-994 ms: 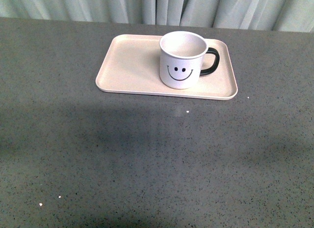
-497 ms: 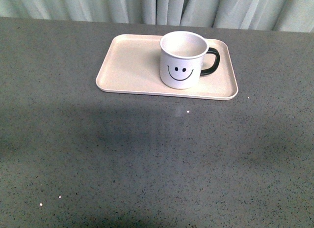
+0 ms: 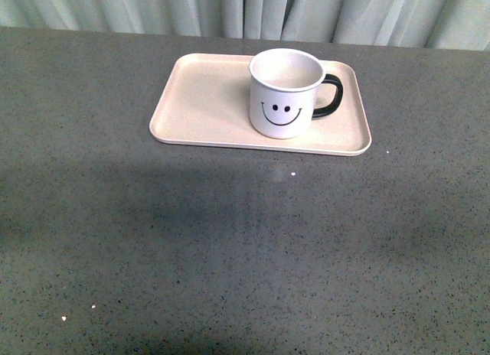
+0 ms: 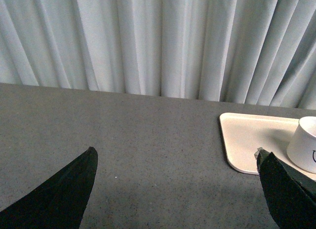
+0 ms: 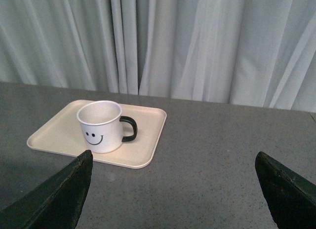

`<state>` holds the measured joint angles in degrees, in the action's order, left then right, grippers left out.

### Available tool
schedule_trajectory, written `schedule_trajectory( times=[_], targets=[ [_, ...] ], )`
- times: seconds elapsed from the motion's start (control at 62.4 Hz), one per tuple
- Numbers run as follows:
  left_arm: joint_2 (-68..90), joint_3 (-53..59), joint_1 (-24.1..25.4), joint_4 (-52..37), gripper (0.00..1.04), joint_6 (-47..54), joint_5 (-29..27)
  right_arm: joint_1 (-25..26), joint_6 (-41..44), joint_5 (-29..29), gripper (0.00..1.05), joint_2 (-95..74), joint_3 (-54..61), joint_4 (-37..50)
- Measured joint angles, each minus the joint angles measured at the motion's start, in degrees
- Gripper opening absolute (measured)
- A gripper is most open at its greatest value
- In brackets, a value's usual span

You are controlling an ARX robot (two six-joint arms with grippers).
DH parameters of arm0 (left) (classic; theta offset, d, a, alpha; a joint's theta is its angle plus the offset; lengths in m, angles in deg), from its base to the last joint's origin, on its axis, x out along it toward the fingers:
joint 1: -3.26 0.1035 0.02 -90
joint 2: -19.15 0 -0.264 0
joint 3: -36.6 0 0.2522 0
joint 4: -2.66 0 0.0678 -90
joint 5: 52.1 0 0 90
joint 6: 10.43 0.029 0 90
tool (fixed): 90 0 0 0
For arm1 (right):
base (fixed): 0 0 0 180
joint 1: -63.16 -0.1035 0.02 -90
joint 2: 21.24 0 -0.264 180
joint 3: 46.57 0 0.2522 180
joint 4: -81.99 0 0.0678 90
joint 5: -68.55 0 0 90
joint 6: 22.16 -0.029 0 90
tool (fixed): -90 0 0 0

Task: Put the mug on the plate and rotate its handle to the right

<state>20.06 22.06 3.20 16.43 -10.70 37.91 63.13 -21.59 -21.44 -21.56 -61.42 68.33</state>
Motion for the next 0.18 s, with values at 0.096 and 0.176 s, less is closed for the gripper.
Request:
schedule_trajectory(
  times=[0.096, 0.176],
  targets=[
    [0.00, 0.00, 0.00, 0.00, 0.95, 0.02, 0.00, 0.00, 0.00, 0.00, 0.96, 0.00, 0.00, 0.00],
    [0.00, 0.00, 0.00, 0.00, 0.95, 0.02, 0.00, 0.00, 0.00, 0.00, 0.96, 0.00, 0.00, 0.00]
  ],
)
